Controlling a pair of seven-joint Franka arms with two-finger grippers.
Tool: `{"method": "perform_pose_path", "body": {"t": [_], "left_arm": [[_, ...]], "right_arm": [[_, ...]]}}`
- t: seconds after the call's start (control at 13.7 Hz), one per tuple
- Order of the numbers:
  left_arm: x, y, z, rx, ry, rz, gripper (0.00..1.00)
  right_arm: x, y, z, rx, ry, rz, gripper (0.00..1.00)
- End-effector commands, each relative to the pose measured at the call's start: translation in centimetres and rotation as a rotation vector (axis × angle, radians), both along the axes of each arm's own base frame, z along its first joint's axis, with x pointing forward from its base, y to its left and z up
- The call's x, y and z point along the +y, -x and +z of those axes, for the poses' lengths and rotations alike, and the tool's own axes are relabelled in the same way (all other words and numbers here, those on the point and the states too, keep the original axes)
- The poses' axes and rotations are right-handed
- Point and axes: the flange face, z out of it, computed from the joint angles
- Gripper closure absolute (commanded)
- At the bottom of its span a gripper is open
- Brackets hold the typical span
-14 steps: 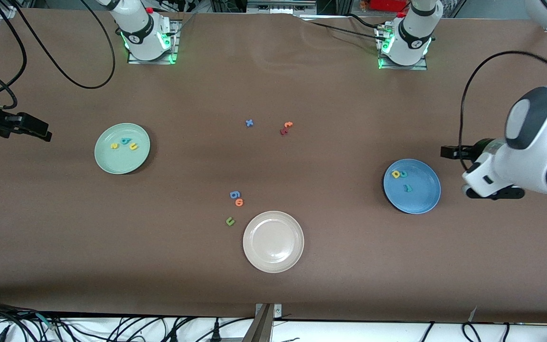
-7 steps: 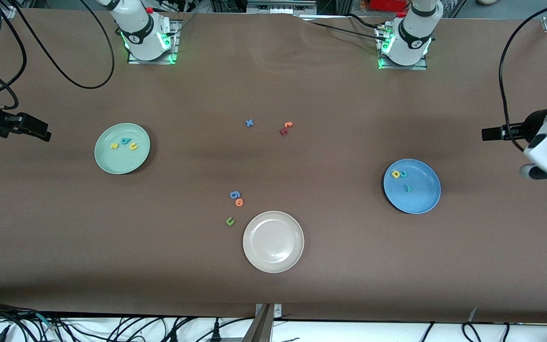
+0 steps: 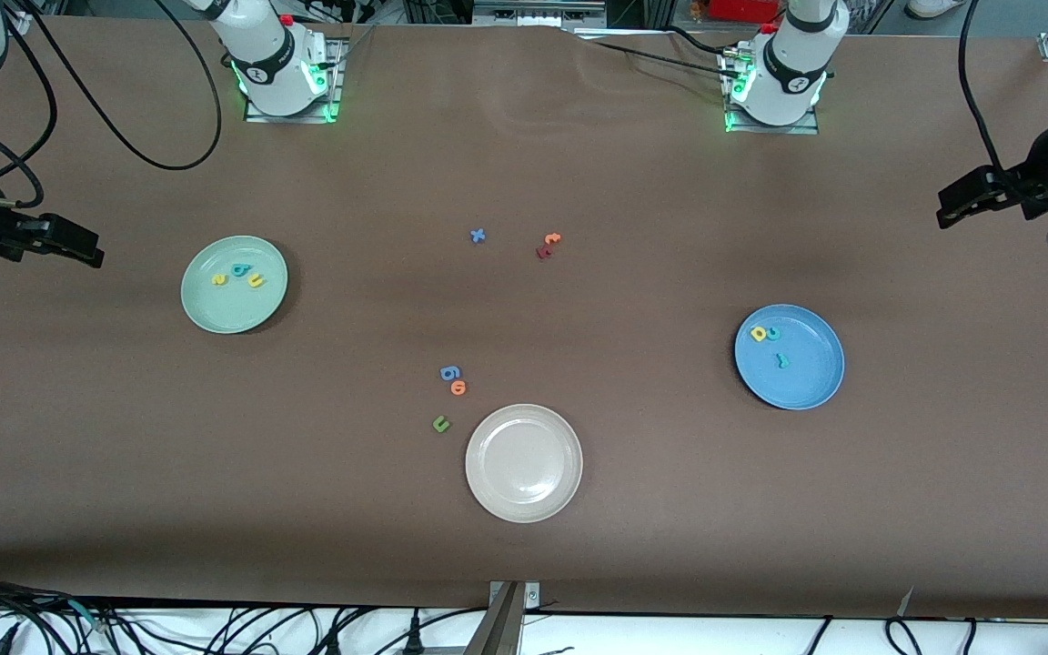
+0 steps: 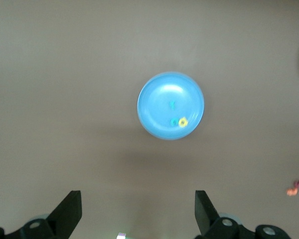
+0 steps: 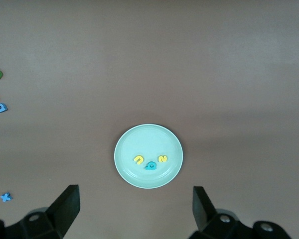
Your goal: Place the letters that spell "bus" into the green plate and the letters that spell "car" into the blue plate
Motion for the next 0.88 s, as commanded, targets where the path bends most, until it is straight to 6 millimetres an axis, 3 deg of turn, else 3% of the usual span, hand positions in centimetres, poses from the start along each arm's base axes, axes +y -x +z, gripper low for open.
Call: {"method": "perform_pose_path", "body": {"t": [0.0, 0.8], "left_arm": [[0.79, 1.51, -0.02, -0.056, 0.028, 0.001, 0.00], [1.22, 1.46, 0.00, -0.048, 0.030, 0.003, 0.00]], "right_arm": [[-0.08, 0.59, 0.30, 0.007, 0.007, 0.008, 0.00], [0.08, 0.64, 0.15, 0.016, 0.008, 0.012, 0.00]]}}
